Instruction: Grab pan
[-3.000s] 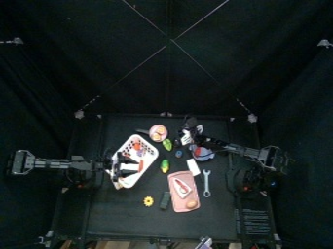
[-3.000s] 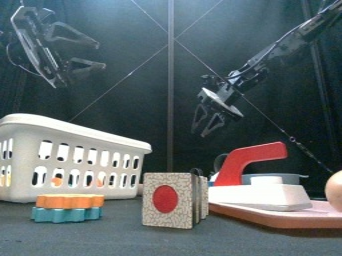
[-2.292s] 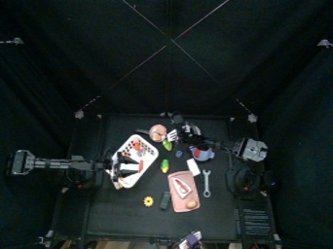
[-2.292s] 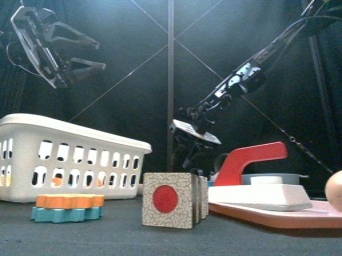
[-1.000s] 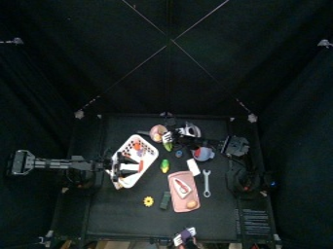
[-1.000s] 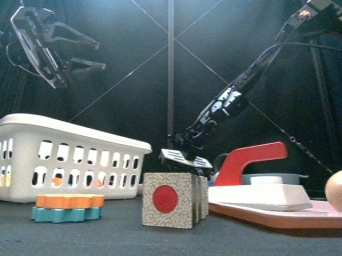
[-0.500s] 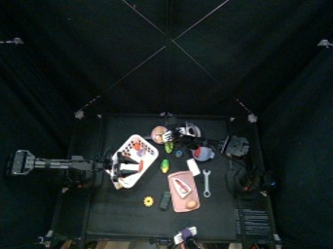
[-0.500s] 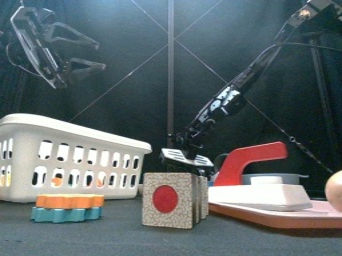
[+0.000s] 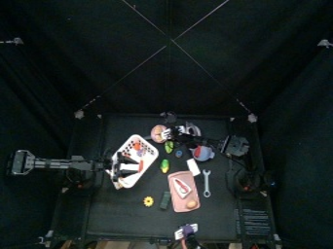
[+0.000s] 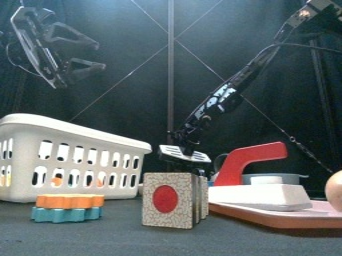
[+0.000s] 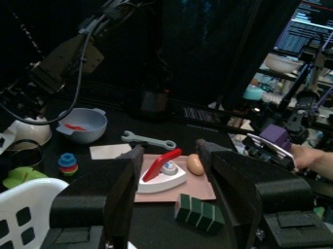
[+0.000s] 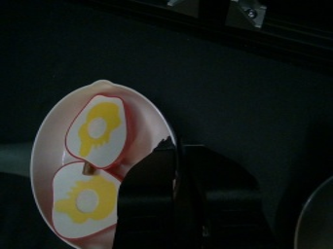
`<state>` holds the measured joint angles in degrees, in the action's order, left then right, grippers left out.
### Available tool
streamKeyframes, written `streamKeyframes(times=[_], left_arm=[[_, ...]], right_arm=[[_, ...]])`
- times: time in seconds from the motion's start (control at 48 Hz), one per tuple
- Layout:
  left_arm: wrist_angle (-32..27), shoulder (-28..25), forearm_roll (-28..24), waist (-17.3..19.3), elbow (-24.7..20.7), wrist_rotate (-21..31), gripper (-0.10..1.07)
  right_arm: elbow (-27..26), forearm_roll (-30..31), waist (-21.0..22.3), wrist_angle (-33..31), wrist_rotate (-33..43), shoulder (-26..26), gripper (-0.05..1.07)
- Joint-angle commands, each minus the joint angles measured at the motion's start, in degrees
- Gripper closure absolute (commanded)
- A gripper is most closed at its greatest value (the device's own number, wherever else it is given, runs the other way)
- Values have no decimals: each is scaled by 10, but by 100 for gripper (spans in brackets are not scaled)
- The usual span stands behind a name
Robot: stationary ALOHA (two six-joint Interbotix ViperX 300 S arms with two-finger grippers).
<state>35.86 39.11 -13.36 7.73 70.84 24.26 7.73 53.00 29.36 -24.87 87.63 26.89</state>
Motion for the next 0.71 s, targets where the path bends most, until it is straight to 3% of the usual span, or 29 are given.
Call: streamKeyframes(times=[0.0, 0.688], left_arm=[[2, 0, 0, 1, -6, -1, 12], [2, 0, -1, 1, -6, -1, 12]], right_arm=[[-13, -5, 11, 1, 2, -38, 77], [-3, -12, 20, 1, 1, -78, 78]])
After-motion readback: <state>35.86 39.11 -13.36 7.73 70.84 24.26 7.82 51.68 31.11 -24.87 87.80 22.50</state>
